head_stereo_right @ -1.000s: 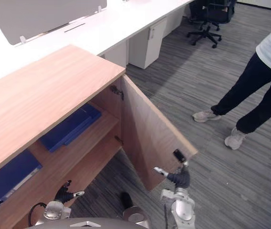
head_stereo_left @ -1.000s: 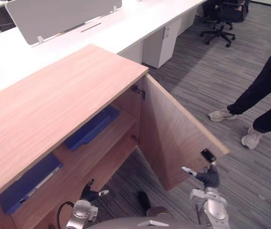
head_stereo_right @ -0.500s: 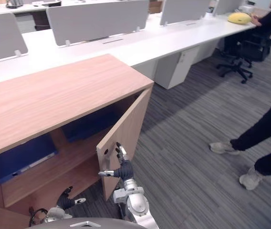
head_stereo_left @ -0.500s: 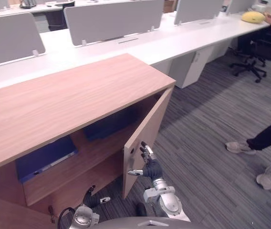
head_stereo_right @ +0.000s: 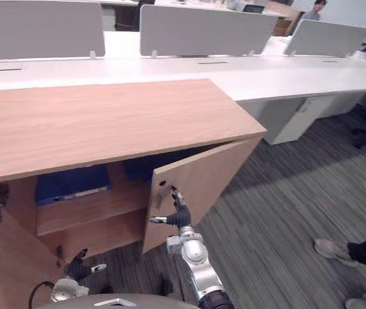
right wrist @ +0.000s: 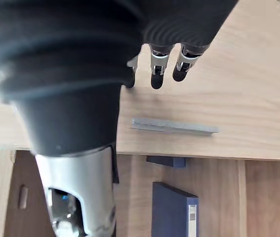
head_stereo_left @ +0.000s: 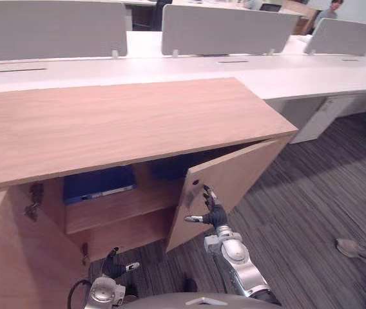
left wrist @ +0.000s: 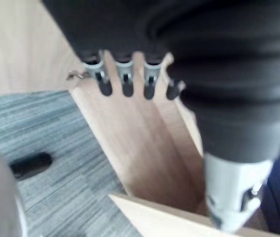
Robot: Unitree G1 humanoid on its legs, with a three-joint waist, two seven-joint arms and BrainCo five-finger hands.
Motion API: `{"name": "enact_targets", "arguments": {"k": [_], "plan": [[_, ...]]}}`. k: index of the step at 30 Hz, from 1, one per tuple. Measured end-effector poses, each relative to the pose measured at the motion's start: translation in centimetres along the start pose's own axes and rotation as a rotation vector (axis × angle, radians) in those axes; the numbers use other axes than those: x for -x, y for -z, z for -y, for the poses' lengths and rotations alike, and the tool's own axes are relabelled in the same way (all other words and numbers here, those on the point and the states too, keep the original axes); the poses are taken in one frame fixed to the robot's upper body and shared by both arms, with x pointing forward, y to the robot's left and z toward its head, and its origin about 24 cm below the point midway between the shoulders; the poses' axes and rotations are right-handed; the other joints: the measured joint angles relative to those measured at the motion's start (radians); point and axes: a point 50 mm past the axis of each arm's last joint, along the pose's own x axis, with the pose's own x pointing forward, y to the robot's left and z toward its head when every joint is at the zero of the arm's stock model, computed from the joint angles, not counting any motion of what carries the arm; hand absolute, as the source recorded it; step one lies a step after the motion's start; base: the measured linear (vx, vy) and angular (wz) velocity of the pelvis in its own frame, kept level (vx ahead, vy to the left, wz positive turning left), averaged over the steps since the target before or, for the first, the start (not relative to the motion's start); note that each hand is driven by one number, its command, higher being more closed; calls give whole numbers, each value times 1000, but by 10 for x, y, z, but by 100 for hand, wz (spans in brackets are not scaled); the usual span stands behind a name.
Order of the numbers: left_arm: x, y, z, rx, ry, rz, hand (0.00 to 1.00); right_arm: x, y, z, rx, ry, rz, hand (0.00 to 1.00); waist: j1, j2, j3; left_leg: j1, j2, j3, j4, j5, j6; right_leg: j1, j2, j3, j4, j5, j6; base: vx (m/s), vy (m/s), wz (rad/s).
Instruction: Walk over to the cabinet, pick up the folder, carry it to the office cabinet, place the folder inside the office cabinet, then close the office cabinet door
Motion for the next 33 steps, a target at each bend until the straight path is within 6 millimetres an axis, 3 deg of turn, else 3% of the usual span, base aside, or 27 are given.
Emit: {"name": "enact_targets", "arguments": {"k": [4,8,15,17,19,25,33], "plan": [[0,0,0,16,1,-4,0,5,19,10,3,43,-84,0,-1,2,5,-16,-15,-13,0,-1,1,3,-18,-24,-16,0,0,60,51,15],[0,1,2,28,6,-12,0,30,62,21,42,89,-277,0,-4,5,6,-13,-31,-28,0,-4,7,24,-33,-42,-20,4,-7,102,54,25],[-1,2,3,36,7,-28,0,63,112,28,72,122,-534,0,-12,14,12,-5,-43,-48,0,-20,23,44,-43,-61,-18,17,-26,117,19,13],[-1,3,3,35,9,-35,0,74,124,29,67,137,-607,0,-14,12,12,12,-49,-50,0,-26,19,56,-51,-73,-13,53,-22,171,7,14],[-2,4,3,32,10,-42,0,77,129,31,59,151,-637,0,-14,16,12,23,-51,-48,1,-34,13,60,-54,-74,-13,86,0,138,-2,-1],[-2,1,12,46,36,-45,0,73,133,39,60,175,-672,0,-19,44,25,52,-37,-29,1,-42,5,97,-37,-74,-37,88,1,85,-39,-6],[-2,8,11,71,31,-86,0,75,137,42,29,207,-710,0,-25,42,27,93,-28,-14,0,-42,4,125,-29,-73,-23,81,0,-62,-29,-4]]}}
